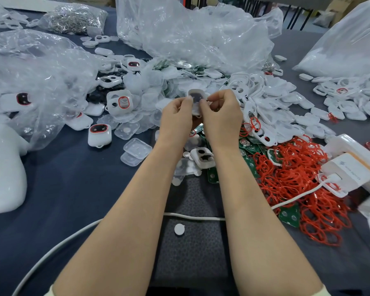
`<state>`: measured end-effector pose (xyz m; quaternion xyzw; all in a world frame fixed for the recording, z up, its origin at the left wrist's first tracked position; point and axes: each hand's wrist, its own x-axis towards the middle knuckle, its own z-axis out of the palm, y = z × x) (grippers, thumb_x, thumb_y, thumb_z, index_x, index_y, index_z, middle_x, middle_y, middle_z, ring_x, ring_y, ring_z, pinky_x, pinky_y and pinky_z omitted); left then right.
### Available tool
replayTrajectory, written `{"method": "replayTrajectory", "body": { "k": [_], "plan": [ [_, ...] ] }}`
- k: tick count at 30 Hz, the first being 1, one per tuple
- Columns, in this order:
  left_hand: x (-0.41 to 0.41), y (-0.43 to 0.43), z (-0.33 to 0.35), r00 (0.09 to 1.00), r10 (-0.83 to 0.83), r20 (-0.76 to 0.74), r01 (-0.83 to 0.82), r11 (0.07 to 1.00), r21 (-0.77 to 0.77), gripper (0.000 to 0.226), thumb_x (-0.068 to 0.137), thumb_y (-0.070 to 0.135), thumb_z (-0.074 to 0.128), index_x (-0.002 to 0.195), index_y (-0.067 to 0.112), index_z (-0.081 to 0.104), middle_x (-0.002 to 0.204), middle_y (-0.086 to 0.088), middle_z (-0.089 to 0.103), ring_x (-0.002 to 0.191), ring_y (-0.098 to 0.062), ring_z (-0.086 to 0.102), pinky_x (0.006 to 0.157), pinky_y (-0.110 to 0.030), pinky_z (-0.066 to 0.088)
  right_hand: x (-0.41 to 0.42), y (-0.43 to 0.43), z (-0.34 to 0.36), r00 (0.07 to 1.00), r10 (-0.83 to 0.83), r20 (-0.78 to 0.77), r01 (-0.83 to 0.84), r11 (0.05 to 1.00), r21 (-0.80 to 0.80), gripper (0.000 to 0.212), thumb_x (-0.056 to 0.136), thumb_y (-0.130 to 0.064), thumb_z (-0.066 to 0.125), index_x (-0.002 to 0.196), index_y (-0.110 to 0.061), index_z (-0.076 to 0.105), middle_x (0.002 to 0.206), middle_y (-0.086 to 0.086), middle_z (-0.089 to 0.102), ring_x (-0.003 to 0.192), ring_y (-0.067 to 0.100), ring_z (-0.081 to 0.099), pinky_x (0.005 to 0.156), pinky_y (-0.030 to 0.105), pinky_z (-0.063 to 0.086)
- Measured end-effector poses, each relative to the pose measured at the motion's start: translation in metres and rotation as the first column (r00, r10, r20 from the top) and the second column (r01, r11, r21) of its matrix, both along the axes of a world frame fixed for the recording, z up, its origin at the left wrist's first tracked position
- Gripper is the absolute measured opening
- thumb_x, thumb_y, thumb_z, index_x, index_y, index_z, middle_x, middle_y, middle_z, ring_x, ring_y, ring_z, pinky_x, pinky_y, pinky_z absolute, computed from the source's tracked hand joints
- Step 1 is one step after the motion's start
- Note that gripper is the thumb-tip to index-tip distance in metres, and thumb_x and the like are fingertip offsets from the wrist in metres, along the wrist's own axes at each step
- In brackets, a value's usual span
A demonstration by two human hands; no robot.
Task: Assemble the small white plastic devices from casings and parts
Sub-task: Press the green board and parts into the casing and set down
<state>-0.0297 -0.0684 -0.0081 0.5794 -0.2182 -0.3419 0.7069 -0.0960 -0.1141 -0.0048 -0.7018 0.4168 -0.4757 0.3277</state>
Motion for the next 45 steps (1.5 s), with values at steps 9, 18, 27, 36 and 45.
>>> {"method": "replayTrajectory", "body": {
  "k": [9,18,27,36,45],
  "plan": [
    [0.002,0.003,-0.003,0.993,0.015,0.113,-0.014,1.000,-0.014,0.005,0.094,0.008,0.057,0.098,0.010,0.059,0.081,-0.003,0.069,0.069,-0.009,0.068,0.065,-0.021,0.057,-0.005,-0.005,0.005,0.996,0.075,0.046,-0.080,0.990,0.112,0.014,0.091,-0.021,0.060,0.101,-0.013,0.067,0.093,-0.002,0.065,0.087,0.010,0.058,0.077,0.019,0.046],
    [0.000,0.005,-0.002,0.979,-0.098,0.178,0.099,0.995,0.004,0.024,0.094,-0.002,0.049,0.109,0.013,0.058,0.087,-0.003,0.069,0.080,-0.014,0.068,0.074,-0.023,0.057,-0.006,-0.010,0.004,0.999,0.045,0.009,-0.046,0.988,0.147,0.012,0.091,-0.019,0.059,0.093,-0.012,0.068,0.083,-0.004,0.063,0.078,0.007,0.055,0.070,0.017,0.043],
    [0.009,0.008,0.001,0.997,0.014,0.077,-0.014,1.000,-0.012,0.006,0.096,0.011,0.054,0.099,0.015,0.057,0.089,-0.008,0.070,0.073,-0.012,0.069,0.064,-0.023,0.058,-0.020,-0.015,0.010,0.989,0.143,0.043,-0.149,0.964,0.218,0.011,0.092,-0.030,0.060,0.085,-0.024,0.066,0.077,-0.014,0.064,0.064,-0.006,0.055,0.063,0.013,0.042],
    [0.018,0.013,0.008,0.977,0.141,-0.162,-0.159,0.982,-0.106,0.016,0.095,0.004,0.051,0.090,0.019,0.051,0.082,-0.006,0.066,0.057,-0.011,0.069,0.056,-0.019,0.055,-0.022,-0.012,0.006,0.810,0.084,-0.580,-0.072,0.996,0.045,0.019,0.087,-0.020,0.060,0.101,-0.015,0.072,0.102,0.004,0.070,0.096,0.019,0.063,0.080,0.028,0.048],
    [0.015,0.010,0.006,0.980,0.146,-0.139,-0.158,0.984,-0.079,0.017,0.095,0.004,0.051,0.089,0.020,0.052,0.082,-0.009,0.067,0.058,-0.010,0.069,0.054,-0.021,0.055,-0.003,-0.009,-0.004,0.662,0.050,-0.748,-0.005,0.998,0.062,0.042,0.088,-0.034,0.064,0.119,-0.007,0.057,0.125,0.015,0.055,0.119,0.033,0.049,0.098,0.042,0.044]
  ]
}}
